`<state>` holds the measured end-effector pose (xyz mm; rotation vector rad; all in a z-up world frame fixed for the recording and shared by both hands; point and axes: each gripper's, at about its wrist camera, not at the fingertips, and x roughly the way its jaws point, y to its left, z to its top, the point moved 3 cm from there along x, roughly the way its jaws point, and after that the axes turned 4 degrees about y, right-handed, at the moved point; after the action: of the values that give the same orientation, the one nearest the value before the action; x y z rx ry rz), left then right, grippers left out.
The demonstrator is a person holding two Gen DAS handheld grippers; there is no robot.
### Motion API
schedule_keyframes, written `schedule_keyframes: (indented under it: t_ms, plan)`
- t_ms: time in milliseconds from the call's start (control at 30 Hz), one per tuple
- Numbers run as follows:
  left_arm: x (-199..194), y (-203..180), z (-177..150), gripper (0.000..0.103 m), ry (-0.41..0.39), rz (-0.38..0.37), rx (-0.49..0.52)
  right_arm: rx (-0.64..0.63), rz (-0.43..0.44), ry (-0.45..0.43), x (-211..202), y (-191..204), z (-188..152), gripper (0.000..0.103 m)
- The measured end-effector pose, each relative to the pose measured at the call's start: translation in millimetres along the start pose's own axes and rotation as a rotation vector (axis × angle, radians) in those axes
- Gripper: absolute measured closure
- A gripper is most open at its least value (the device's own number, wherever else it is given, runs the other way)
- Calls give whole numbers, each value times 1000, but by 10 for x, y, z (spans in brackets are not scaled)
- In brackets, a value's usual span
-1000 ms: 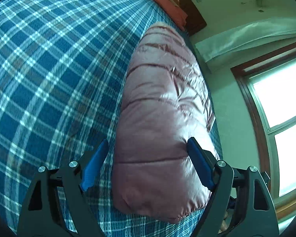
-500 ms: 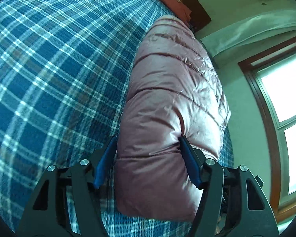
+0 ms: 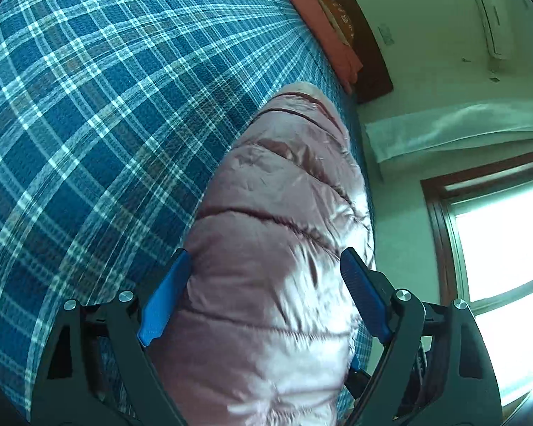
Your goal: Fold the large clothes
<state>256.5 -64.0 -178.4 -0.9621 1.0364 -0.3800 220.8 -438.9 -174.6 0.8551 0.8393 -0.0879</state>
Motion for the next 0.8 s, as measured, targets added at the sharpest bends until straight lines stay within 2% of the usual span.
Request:
schedule_keyframes:
  t_ms: [67,133,200,233,333,400,667,800]
  plan:
    - [117,73,-16,17,36,26,-11,-1,-41,5,117,-87,-1,26]
    - [265,185,-40,15,94,30,-59,53,17,32,266,-267,-50,25]
    - [288,200,-46,12,76,6,-62,37,60,0,242,-290,-80,23]
    - [299,165,-55,11,74,16,-44,6,69,0,232,-262,-98,23]
    - [329,85,-70,11,68,36,-9,-41,157,39,287,-178,-180,24]
    - [351,73,-72,11,67,42,-3,-55,172,46,319,-158,-198,26]
    - [400,-21,-108,38,60,98,64,-50,244,57,396,-167,-256,57]
    - [380,-70,-130,51,53,110,101,-28,291,52,310,-256,-369,66]
